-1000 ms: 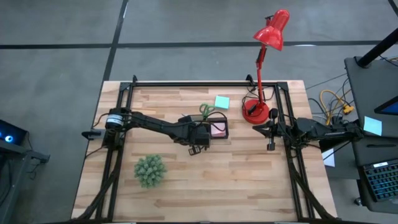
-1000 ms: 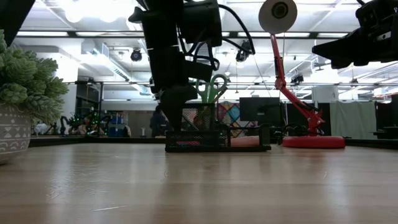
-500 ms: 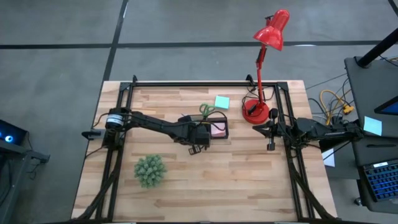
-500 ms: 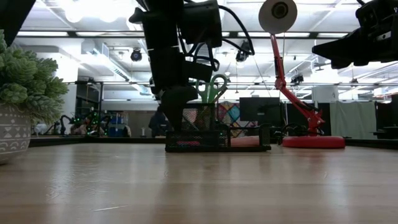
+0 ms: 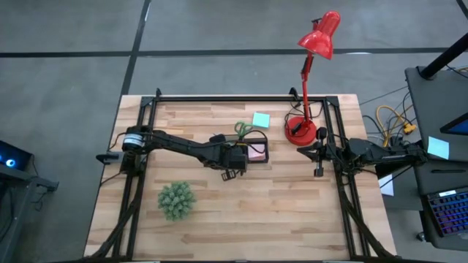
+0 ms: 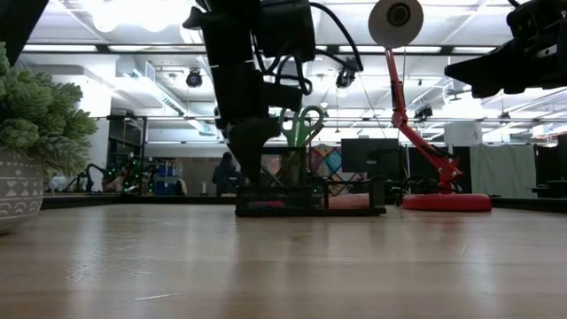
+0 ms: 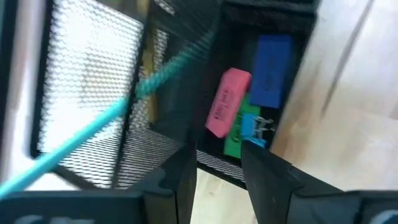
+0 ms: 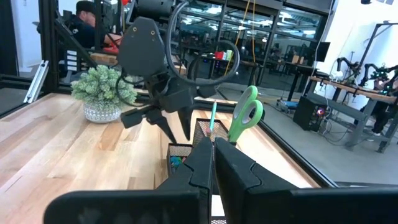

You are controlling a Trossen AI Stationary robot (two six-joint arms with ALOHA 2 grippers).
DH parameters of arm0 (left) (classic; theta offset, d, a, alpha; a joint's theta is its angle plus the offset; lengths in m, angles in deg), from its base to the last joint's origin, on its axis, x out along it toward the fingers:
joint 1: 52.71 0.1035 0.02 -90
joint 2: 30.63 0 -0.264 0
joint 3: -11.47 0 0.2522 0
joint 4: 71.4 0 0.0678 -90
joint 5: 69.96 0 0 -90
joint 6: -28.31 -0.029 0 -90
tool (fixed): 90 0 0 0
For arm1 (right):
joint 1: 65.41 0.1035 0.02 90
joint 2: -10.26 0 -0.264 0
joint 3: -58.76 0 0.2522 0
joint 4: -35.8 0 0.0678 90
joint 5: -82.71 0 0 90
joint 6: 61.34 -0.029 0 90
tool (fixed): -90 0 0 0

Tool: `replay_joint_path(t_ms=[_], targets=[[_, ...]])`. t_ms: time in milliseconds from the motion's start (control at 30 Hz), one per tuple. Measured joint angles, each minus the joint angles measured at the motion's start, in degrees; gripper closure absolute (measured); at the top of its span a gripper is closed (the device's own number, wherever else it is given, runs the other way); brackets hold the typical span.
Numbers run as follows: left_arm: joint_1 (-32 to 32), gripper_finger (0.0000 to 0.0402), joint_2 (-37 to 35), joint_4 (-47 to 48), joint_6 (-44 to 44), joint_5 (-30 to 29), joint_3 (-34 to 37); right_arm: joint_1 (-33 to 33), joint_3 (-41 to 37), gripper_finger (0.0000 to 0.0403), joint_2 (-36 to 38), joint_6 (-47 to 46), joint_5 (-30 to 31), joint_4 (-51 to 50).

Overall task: Pick and place office supplies into organizer
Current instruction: Put the blue sticky notes into the black desk organizer

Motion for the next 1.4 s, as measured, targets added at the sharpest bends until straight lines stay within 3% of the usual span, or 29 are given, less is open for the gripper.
replay_joint_path(t_ms=[267,600,733,800,1000,1133,1300,1400], targets=[[-0.7,0.03,-3.0,-1.6,-1.6,-2.5,0.0,0.0,0.0,0.0394,0.0,0.0,0.0,0.0],[-2.5,0.0391,-9.5,-11.3,-7.6,-3.1,0.2,0.0,0.0,0.0394,0.0,-1.0,0.0,-0.2],[-2.5,0.0398,-12.9,-15.7,-10.1,-3.7,2.4,0.0,0.0,0.0394,0.0,-1.2,0.0,-0.3],[-2.7,0.04,-15.0,-21.3,-13.3,-2.2,5.0,0.0,0.0,0.0394,0.0,-1.2,0.0,-0.4],[-2.9,0.0401,-23.0,-43.9,-21.0,9.5,18.2,0.0,0.0,0.0394,0.0,-1.2,0.0,-0.8],[-2.8,0.0401,-28.3,-55.9,-25.7,10.4,27.7,0.0,0.0,0.0394,0.0,-1.3,0.0,-1.2],[-2.8,0.0401,-33.7,-70.2,-30.5,16.1,39.8,0.0,0.0,0.0394,0.0,-1.3,0.0,-1.5],[-2.7,0.0401,-35.1,-84.3,-33.1,18.4,47.4,0.0,0.0,0.0394,0.0,-1.5,0.1,-1.5]])
